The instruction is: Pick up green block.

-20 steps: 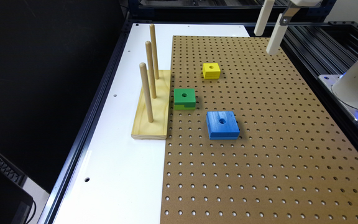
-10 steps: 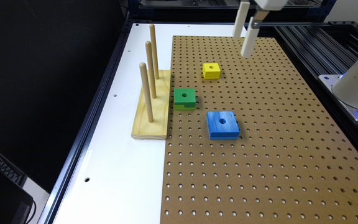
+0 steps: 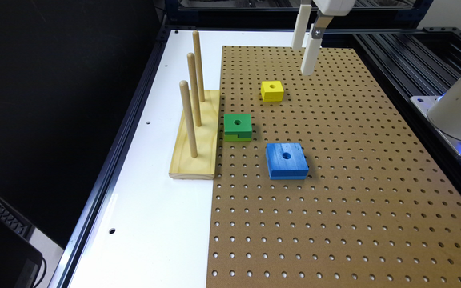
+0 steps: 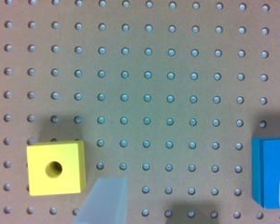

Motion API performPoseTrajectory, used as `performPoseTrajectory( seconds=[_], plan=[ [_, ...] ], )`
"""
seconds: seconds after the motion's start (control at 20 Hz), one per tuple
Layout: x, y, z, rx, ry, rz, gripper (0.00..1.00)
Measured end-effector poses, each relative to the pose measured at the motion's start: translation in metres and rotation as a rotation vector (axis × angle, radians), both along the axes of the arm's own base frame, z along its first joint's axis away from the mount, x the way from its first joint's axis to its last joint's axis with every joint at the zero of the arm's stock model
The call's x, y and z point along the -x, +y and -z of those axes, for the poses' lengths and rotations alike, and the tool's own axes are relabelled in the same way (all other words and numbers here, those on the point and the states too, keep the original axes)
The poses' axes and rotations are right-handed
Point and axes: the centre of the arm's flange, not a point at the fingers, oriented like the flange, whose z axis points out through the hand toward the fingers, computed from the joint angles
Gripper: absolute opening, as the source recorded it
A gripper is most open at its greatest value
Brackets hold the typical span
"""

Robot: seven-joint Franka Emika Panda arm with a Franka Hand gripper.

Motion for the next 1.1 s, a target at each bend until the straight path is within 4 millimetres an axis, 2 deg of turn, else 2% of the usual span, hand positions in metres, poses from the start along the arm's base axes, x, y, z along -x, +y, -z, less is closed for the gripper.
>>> performPoseTrajectory(
  seconds=[0.2,0.6,0.9,1.1],
  plan=[
    [-0.008,-0.009,-0.004,0.001,-0.01,0.006,1.0],
    [-0.026,-0.01,-0.003,0.0,-0.01,0.006,1.0],
    [-0.06,-0.006,0.0,-0.001,-0.012,-0.003,1.0],
    [-0.073,-0.005,0.006,-0.002,-0.005,-0.005,1.0]
  ],
)
